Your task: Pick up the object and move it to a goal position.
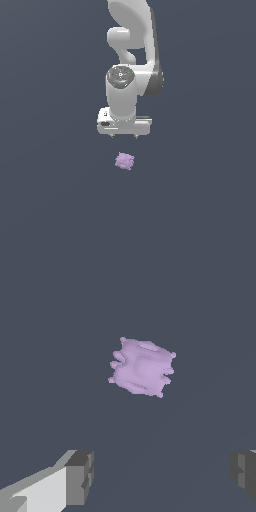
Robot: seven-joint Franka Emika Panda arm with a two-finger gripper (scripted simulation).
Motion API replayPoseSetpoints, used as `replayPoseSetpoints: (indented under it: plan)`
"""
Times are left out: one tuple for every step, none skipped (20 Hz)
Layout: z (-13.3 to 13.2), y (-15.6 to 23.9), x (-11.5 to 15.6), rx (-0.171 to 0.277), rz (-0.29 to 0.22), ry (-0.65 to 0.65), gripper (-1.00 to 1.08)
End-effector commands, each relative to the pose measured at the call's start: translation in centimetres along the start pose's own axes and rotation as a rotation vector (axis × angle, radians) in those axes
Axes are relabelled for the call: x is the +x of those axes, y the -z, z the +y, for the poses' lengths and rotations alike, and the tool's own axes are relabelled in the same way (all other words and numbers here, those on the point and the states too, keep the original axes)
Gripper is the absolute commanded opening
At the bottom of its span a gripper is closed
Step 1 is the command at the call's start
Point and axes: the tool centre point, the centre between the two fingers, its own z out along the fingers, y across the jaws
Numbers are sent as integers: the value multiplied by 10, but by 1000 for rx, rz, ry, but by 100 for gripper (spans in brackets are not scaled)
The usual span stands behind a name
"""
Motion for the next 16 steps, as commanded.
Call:
replayPoseSetpoints:
  plan:
    - [0,0,0,0,0,0,100]
    - [-1,0,0,0,0,2,100]
    - [-2,0,0,0,1,7,100]
    - [-5,0,0,-1,2,16,100]
    - [-9,0,0,-1,3,28,100]
    - [-13,1,0,-2,5,43,100]
    - [-18,1,0,-3,7,59,100]
    - [-22,1,-1,-3,9,71,100]
    - [-25,1,-1,-4,10,80,100]
    - [-27,1,-1,-4,11,84,100]
    - [-27,1,-1,-4,11,86,100]
    - [-27,1,-1,-4,11,84,100]
    - [-26,1,-1,-4,10,82,100]
    - [-26,1,-1,-4,10,83,100]
    - [-26,1,-1,-4,10,86,100]
    - [-26,1,0,-4,10,91,100]
